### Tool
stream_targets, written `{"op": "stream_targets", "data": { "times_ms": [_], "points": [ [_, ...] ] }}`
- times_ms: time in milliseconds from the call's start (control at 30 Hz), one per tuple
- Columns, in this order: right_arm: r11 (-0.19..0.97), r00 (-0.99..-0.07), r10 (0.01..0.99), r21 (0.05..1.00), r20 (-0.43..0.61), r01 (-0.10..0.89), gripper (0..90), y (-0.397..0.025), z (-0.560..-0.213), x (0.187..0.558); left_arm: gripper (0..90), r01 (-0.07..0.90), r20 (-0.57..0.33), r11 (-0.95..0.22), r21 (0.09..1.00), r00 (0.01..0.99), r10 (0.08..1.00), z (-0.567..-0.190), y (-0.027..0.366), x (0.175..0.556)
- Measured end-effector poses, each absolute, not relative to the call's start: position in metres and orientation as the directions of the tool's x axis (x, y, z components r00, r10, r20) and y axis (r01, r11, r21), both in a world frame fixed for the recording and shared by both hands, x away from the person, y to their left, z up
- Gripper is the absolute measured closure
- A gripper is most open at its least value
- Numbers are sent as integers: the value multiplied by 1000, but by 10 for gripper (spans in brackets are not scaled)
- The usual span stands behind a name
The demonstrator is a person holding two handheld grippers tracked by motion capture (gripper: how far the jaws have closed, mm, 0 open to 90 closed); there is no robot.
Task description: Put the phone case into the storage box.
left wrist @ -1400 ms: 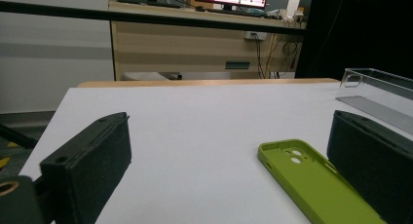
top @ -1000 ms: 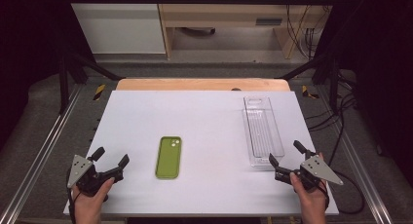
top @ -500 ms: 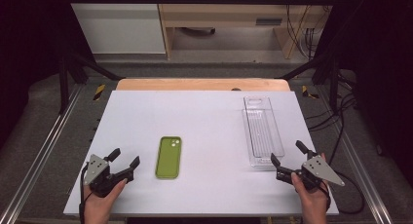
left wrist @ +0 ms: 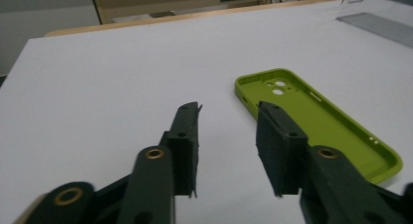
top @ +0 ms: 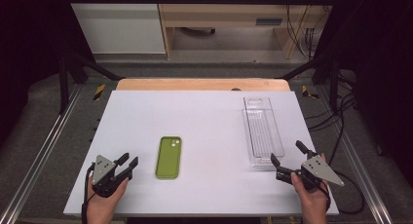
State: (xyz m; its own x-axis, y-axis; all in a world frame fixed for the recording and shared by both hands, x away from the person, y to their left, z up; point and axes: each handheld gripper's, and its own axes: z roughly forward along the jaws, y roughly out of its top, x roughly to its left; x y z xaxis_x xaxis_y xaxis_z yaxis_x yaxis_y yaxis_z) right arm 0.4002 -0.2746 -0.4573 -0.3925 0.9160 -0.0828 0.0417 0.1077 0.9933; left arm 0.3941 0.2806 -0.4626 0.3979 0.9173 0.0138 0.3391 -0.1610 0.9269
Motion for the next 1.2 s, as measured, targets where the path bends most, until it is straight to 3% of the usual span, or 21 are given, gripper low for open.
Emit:
{"op": "stream_targets", "data": {
  "times_ms": [67, 133, 400, 1200],
  "points": [
    [106, -391, 917, 993, -82, 41, 49, -275, -457, 400, 653, 344, 24, -170, 923, 390, 921, -462, 280, 393],
    [109, -388, 918, 993, -85, 40, 49, -275, -457, 400, 754, 359, 30, -178, 916, 380, 924, -462, 280, 393],
    [107, -384, 919, 993, -82, 42, 49, -275, -458, 400, 887, 434, -7, -180, 883, 395, 919, -463, 279, 393],
    [44, -391, 920, 999, -28, 31, 49, -277, -456, 399, 900, 531, 3, -276, 802, 458, 889, -457, 258, 408]
  ]
}}
